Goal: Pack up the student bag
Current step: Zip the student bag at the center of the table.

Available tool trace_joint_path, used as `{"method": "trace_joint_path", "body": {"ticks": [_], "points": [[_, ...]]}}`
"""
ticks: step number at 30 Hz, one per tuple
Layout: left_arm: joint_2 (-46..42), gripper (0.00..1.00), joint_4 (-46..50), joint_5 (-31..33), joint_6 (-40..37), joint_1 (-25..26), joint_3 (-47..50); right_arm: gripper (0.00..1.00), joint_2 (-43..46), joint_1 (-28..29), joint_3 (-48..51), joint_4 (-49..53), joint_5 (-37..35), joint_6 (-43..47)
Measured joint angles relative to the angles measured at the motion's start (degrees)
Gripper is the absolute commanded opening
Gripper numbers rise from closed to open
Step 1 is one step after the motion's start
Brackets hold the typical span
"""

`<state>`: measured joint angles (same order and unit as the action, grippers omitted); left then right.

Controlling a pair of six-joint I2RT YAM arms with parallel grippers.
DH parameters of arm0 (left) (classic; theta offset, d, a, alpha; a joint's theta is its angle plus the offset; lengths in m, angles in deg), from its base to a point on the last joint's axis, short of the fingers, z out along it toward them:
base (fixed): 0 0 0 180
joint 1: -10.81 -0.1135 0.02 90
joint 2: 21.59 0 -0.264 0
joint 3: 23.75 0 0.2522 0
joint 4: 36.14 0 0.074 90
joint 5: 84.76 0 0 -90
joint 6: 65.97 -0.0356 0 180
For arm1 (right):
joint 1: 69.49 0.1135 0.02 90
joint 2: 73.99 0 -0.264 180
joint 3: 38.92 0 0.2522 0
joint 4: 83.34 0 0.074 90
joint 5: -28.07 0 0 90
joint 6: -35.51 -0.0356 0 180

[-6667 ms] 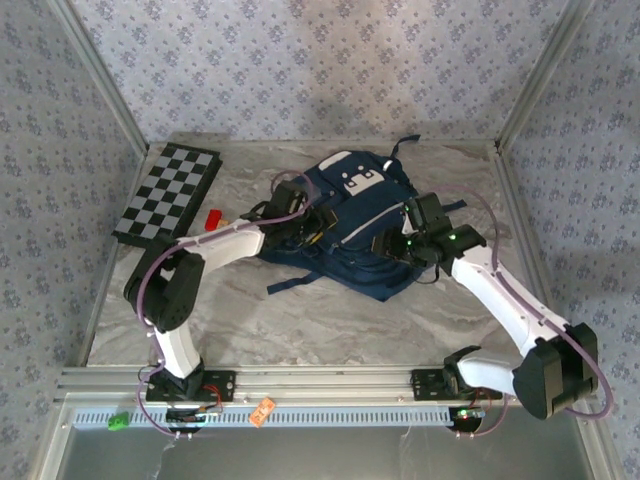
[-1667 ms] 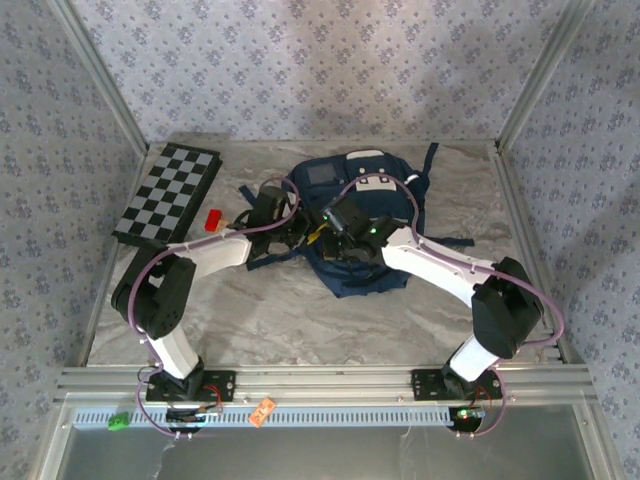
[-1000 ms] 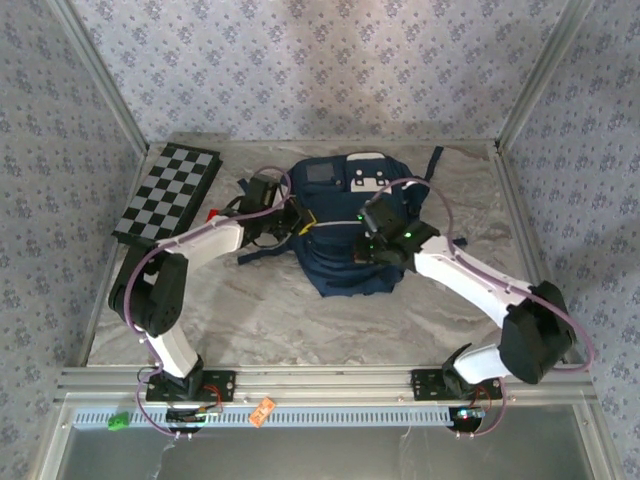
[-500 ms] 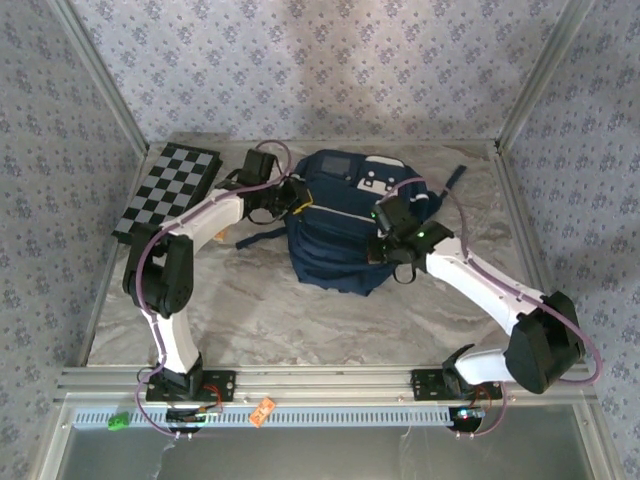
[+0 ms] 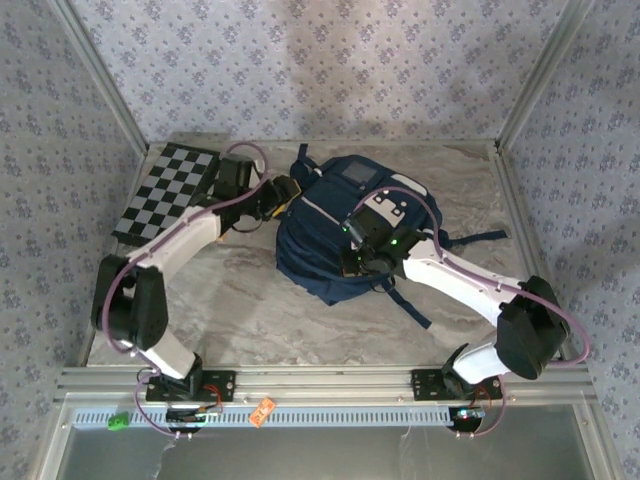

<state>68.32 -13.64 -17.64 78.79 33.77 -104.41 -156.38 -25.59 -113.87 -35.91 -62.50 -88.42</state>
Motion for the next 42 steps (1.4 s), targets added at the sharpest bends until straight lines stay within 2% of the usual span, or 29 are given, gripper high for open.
{"method": "trace_joint_path", "body": {"ticks": [3,10,13,17,21,24,27,32,38,39,40,42], "points": [[-3.9,0.65,-3.1,2.6,6.1,4.4,5.9,0.00,0.0,0.0,0.0,-0.1,0.0,-0.4],[-3.2,0.57,-8.7,7.5,19.1,13.5,12.4,0.00,0.0,1.2,0.7,-0.9,-1.0,-0.9],[-2.0,0.46,-8.8,10.4,21.2,15.9,11.0,0.00,0.0,1.4,0.8,-1.1,-1.6,-1.1],[-0.2,0.24,-8.8,13.4,22.3,17.6,8.8,0.00,0.0,1.4,0.8,-1.2,-2.0,-1.2],[0.6,0.09,-7.7,13.7,22.1,17.0,8.7,0.00,0.0,1.4,0.8,-1.1,-2.3,-1.1],[0.6,0.00,-6.4,11.6,20.0,15.5,8.3,0.00,0.6,1.2,0.8,-1.1,-2.2,-0.5],[0.6,0.00,-4.0,9.6,16.8,13.4,6.6,0.00,2.4,-0.2,1.2,-0.7,-1.8,0.8],[1.8,0.00,0.7,6.1,9.5,9.0,2.4,0.00,5.0,-6.0,2.6,0.5,-0.4,3.7],[5.6,0.00,5.3,0.9,2.0,7.0,-3.0,0.00,4.7,-9.7,1.9,0.4,0.8,6.8],[5.8,0.00,5.4,0.7,1.1,7.0,-3.3,0.04,4.4,-9.8,1.4,0.6,0.8,7.0],[5.8,0.04,5.5,0.5,0.2,6.9,-3.4,0.13,4.1,-9.8,0.9,0.9,0.8,7.2],[5.8,0.26,5.7,0.2,-1.5,6.6,-3.5,0.30,4.1,-9.9,0.8,1.1,0.9,7.7]]}}
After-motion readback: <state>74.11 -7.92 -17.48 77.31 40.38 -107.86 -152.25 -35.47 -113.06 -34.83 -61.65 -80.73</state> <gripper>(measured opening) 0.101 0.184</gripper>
